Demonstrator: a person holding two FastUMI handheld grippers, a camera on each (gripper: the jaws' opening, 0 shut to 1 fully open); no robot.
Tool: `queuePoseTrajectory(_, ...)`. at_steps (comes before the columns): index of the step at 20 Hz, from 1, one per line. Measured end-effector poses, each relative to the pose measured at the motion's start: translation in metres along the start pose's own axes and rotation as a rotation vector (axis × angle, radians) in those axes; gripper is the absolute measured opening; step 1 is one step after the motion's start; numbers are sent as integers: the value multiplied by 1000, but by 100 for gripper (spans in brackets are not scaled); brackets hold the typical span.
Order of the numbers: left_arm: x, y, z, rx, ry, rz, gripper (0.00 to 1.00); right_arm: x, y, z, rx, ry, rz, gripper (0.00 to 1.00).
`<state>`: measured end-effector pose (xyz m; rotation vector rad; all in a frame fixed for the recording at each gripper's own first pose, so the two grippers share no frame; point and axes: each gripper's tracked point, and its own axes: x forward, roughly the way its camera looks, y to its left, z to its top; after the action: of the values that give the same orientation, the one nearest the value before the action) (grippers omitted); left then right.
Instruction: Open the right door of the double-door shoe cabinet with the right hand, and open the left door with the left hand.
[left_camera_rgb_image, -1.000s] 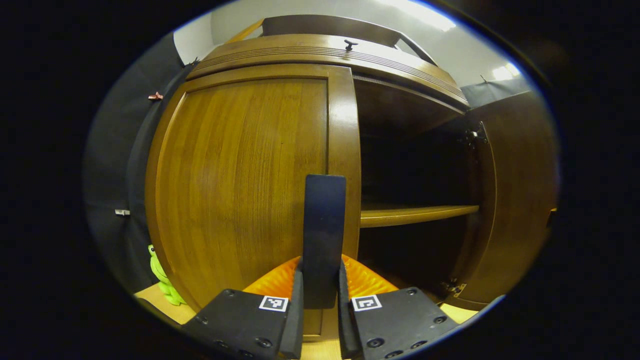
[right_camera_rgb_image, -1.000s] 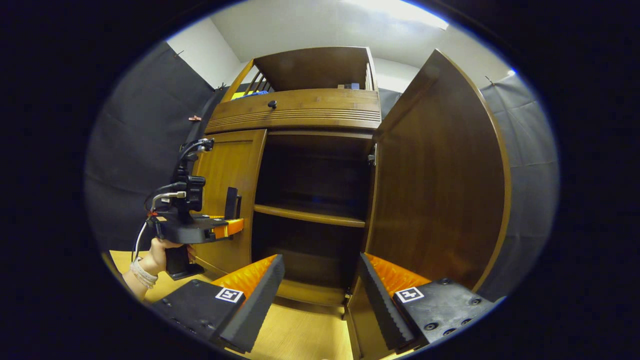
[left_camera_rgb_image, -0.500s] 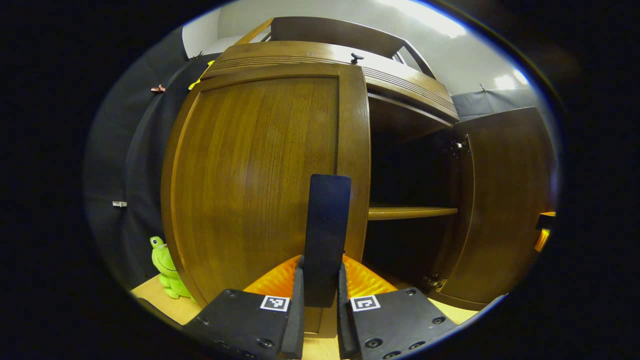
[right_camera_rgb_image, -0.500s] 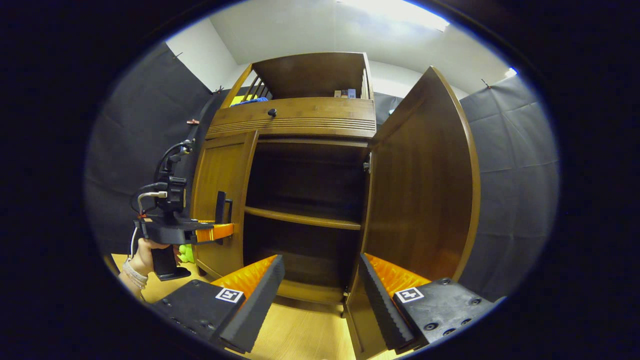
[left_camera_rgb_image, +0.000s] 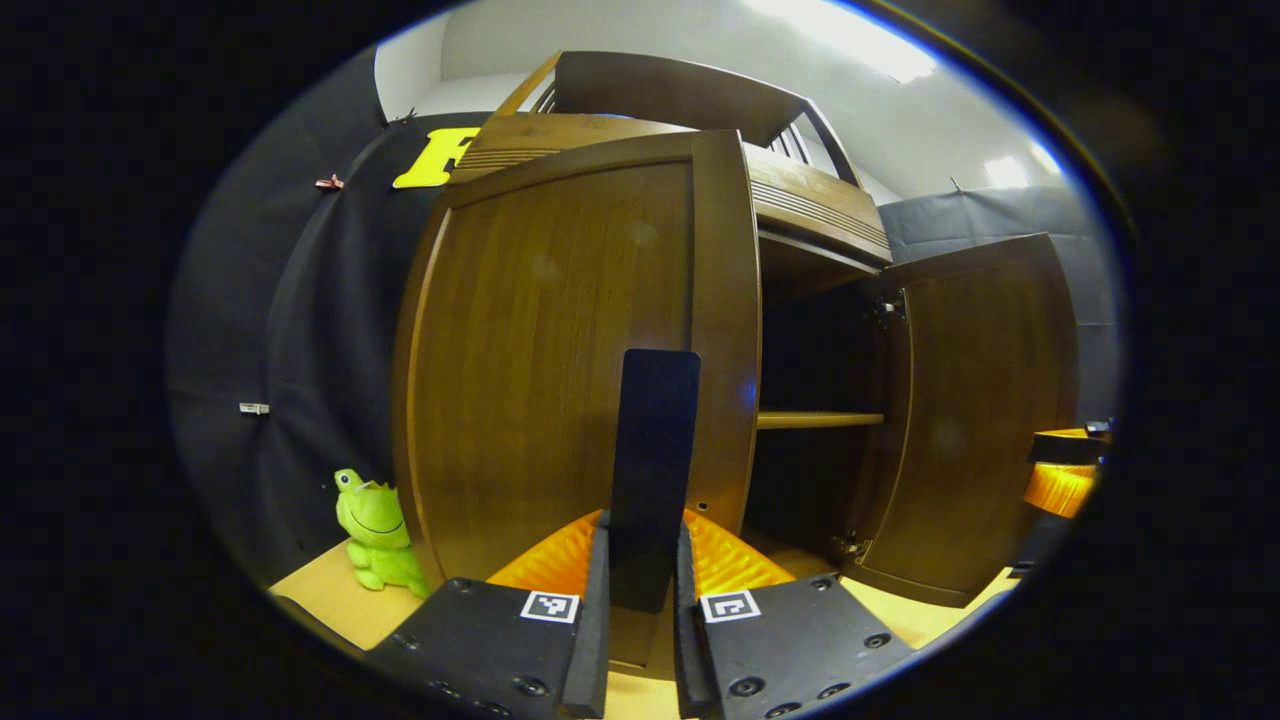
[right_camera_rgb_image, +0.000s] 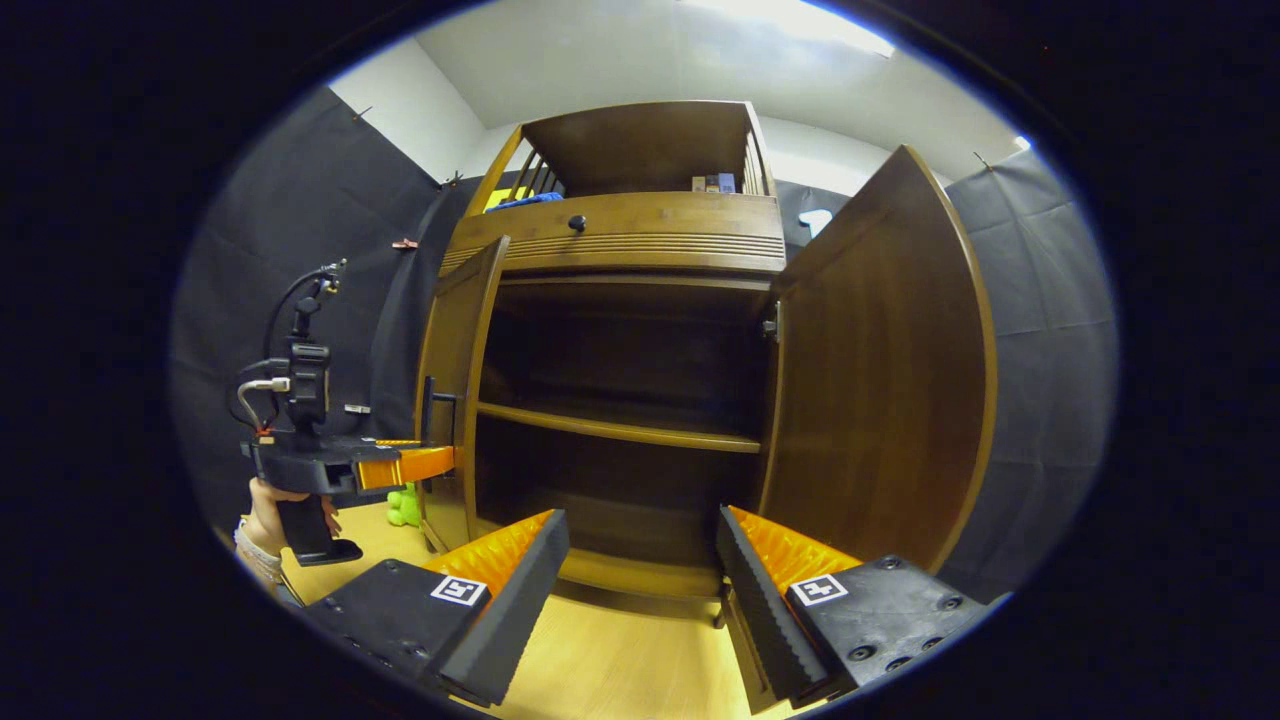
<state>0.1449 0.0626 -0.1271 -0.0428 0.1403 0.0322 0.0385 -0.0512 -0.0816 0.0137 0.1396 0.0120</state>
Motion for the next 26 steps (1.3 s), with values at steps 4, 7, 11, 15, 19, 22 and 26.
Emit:
queuePoseTrajectory(4,-29,16,2,5,11,6,30,6,32,1,5,-12,65,94)
queuePoseTrajectory(7,-48,31,5,31,9,32,29,13,53,0,17,-11,111,94)
queuePoseTrajectory(11,-69,51,8,39,11,68,27,17,82,-4,27,-7,165,94)
queuePoseTrajectory(15,-89,75,11,49,15,114,23,20,107,-2,38,-17,207,94)
queuePoseTrajectory(19,-104,99,14,58,17,171,19,22,129,0,52,-24,247,94)
queuePoseTrajectory(22,-113,117,14,49,19,216,14,23,141,1,50,-28,268,94)
queuePoseTrajectory(26,-124,148,18,42,12,311,6,21,142,3,44,-32,270,94)
